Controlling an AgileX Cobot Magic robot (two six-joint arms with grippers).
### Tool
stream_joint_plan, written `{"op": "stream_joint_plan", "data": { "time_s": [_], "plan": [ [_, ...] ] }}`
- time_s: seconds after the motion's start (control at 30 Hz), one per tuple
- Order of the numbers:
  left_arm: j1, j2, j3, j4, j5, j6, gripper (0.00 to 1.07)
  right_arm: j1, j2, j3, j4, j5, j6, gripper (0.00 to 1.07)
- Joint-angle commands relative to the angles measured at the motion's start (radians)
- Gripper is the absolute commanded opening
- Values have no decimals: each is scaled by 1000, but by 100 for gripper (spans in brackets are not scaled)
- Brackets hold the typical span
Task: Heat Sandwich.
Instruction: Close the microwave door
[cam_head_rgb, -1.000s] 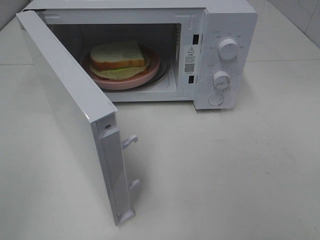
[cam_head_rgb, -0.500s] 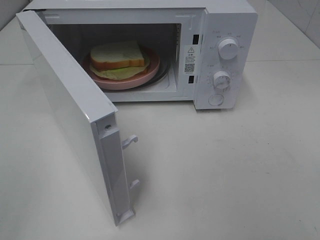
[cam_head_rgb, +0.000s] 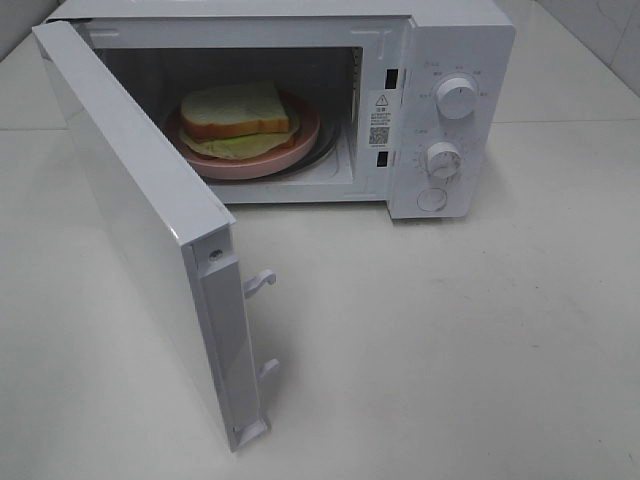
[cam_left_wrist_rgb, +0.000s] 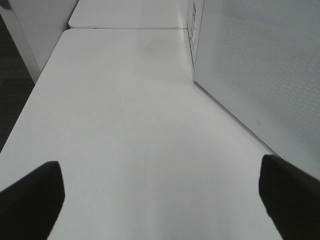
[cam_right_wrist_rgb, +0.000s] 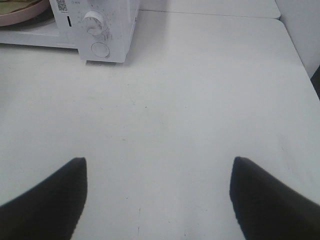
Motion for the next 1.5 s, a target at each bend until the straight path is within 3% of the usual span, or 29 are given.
{"op": "stream_joint_plan", "data": {
  "time_s": [0.03, 0.3, 0.53, 0.67, 0.73, 0.8, 0.9, 0.97, 1.03, 1.07, 1.17, 1.4, 1.5],
  "plan": [
    [1, -20, 2, 0, -6, -5, 100, -6, -27, 4, -2, -4, 1, 76],
    [1, -20, 1, 1, -7, -10, 99, -6, -27, 4, -2, -4, 1, 76],
    [1, -3, -39, 5, -52, -15, 90, -6, -27, 4, -2, -4, 1, 76],
    [1, 53, -42, 7, -93, -13, 78, -6, -27, 4, -2, -4, 1, 76],
    [1, 108, -42, 7, -145, -13, 65, -6, -27, 4, -2, -4, 1, 76],
    [1, 129, -42, 6, -155, -13, 62, -6, -27, 4, -2, -4, 1, 76],
    [1, 211, -42, 7, -182, -13, 42, -6, -27, 4, -2, -4, 1, 76],
    [1, 229, -42, 7, -189, -13, 37, -6, -27, 4, -2, -4, 1, 76],
    [1, 303, -42, 7, -219, -13, 20, -6, -27, 4, -2, -4, 1, 76],
    [1, 303, -42, 7, -219, -13, 20, -6, -27, 4, -2, -4, 1, 76],
    [1, 394, -42, 7, -265, -13, 0, -6, -27, 4, -2, -4, 1, 76],
    [1, 521, 13, 7, -463, -12, 0, -6, -27, 4, -2, -4, 1, 76],
    [1, 571, 81, 7, -657, -12, 0, -6, -27, 4, -2, -4, 1, 76]
  ]
}}
